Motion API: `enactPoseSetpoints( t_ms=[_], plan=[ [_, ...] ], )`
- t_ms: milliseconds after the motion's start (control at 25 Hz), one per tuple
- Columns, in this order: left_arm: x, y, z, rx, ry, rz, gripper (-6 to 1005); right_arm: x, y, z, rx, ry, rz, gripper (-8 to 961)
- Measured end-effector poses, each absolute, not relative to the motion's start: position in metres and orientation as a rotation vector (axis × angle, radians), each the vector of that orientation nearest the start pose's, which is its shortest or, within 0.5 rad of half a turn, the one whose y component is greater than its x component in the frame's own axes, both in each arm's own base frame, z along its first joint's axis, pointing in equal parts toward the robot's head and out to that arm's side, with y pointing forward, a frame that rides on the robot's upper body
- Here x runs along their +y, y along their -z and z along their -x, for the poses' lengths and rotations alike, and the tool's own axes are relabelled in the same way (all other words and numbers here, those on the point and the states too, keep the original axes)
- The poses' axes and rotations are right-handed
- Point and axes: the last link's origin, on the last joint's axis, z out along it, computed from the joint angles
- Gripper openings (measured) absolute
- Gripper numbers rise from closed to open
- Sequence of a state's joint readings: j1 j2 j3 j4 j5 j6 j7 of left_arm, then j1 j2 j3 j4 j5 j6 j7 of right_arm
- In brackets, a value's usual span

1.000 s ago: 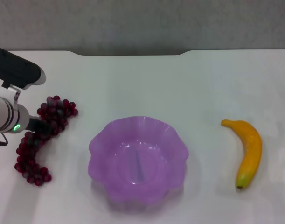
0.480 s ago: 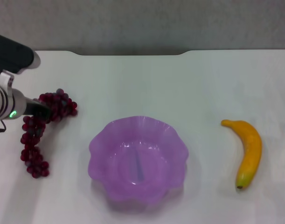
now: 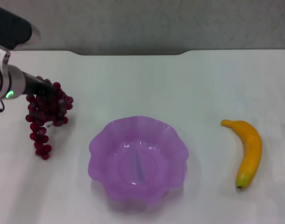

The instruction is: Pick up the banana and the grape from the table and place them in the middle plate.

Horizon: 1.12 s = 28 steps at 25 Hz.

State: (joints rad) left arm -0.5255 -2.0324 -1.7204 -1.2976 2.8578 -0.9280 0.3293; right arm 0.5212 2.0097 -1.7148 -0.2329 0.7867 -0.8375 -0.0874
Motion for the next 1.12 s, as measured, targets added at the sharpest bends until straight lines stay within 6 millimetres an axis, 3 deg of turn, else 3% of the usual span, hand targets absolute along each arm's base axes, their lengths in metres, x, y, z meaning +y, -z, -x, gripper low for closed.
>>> enactPoseSetpoints(
  t_ms=[280,640,800,1120],
  plan=[
    [0.406,-0.071,0.169,-0.66,-0.13,2.033,79,0.386,-0.062,-0.366,0.667,-0.451,1.26,907],
    [0.362,-0.096,0.096,-0.415,-0.045,2.076,70,0.386,-0.062,-0.366,0.667,-0.451,1.26,906],
    [0.347,-0.089,0.076,-0.33,-0.043,2.128,67,0.385,-0.062,-0.367,0.668,-0.448,1.259,907],
    [0.332,-0.063,0.066,-0.239,0.007,2.284,65,0.383,-0.062,-0.368,0.671,-0.446,1.256,906]
  ],
)
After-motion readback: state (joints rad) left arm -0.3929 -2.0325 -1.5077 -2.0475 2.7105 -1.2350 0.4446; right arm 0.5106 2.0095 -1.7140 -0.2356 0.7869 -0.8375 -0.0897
